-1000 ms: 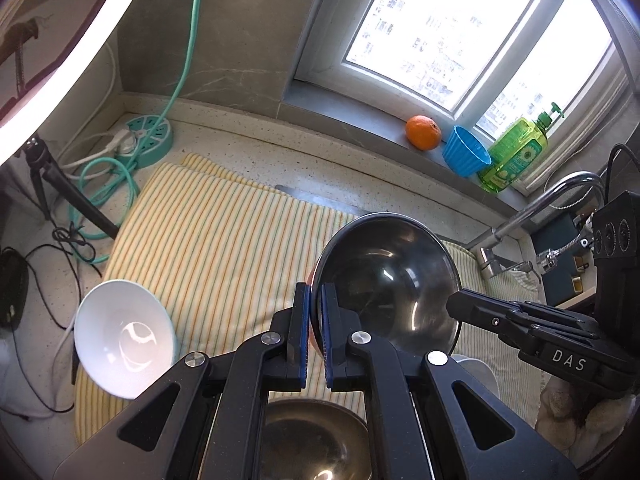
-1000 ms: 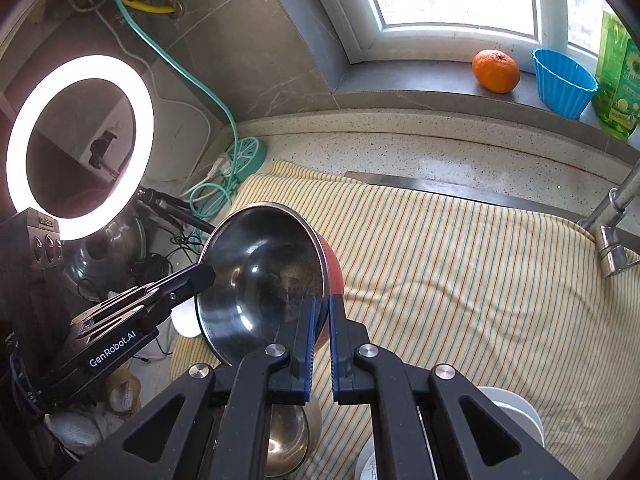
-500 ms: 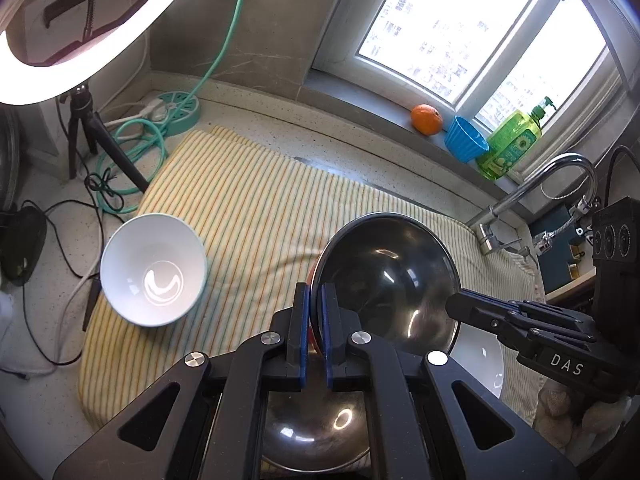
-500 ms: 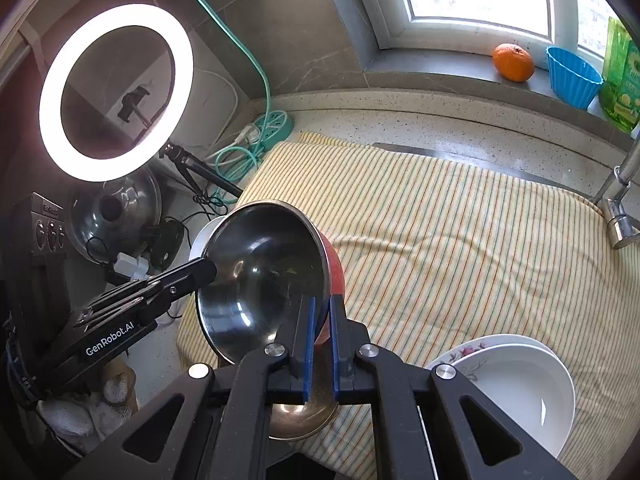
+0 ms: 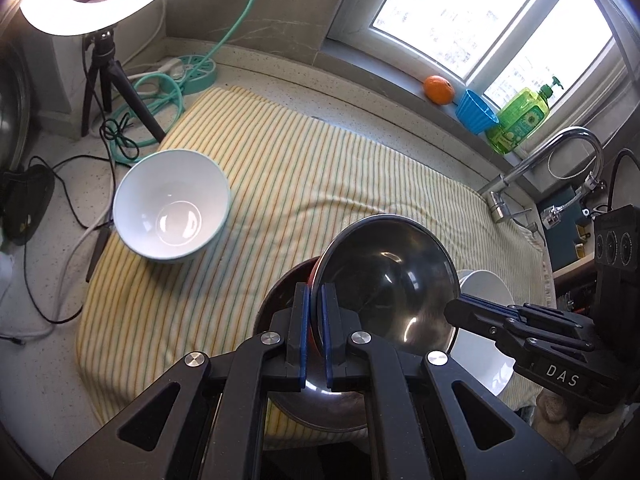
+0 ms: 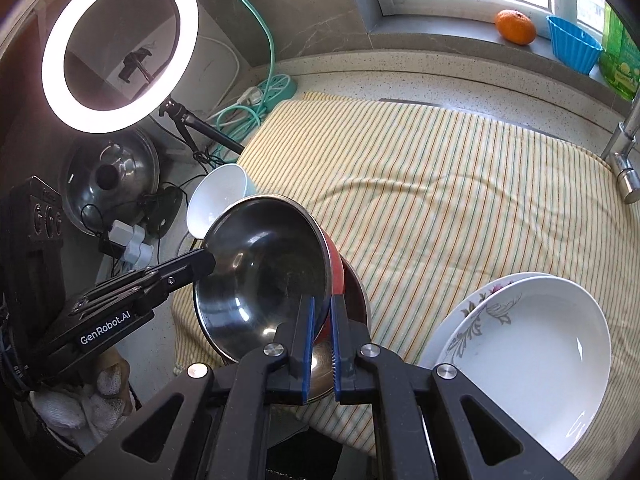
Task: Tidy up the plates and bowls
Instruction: 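Lower the red bowl into the large steel bowl with both grippers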
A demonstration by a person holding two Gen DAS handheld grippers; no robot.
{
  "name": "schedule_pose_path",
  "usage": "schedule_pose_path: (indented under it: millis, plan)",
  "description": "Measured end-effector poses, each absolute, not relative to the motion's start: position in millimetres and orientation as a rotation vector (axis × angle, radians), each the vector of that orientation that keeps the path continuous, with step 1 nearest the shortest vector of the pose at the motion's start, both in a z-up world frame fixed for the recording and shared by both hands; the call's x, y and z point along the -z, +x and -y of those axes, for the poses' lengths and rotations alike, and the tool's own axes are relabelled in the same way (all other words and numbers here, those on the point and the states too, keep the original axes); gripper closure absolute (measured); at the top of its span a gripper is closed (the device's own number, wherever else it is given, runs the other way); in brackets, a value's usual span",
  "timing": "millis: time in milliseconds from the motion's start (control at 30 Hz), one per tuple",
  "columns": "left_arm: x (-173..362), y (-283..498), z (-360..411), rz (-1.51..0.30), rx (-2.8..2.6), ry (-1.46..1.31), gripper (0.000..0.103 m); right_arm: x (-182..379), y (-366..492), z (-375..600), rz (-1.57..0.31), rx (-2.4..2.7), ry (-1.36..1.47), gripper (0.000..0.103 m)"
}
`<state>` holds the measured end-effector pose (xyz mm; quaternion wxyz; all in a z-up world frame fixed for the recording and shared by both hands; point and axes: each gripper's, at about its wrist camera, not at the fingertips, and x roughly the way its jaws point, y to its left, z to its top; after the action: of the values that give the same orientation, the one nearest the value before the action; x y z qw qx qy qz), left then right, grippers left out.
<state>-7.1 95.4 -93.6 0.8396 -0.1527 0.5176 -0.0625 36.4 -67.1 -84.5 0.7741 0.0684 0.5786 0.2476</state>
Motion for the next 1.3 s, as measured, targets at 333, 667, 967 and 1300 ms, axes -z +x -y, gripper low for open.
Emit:
schedule_pose_path:
  millis: [333, 667, 967, 1300]
  plan:
    - [109.0, -14.3, -98.5, -1.138, 0.121, -0.31, 0.099, 103.4, 25.4, 56.5, -1.289, -0.526, 0.107, 0.096]
    - [123.8, -15.4, -95.1, -1.173, 0.117, -0.286, 0.099, 114.8, 22.4, 50.7, -1.31, -0.513, 0.058, 0.095]
    - [132.5, -14.1, -93.1, -1.199, 0.115, -0.267, 0.099, 122.4, 21.5, 46.3, -1.321, -0.504, 0.018, 0.095]
    - [138.7, -12.5, -91.6, -1.217, 0.113, -0.251, 0.099, 128.1, 23.2, 44.3, -1.331, -0.499, 0.0, 0.095]
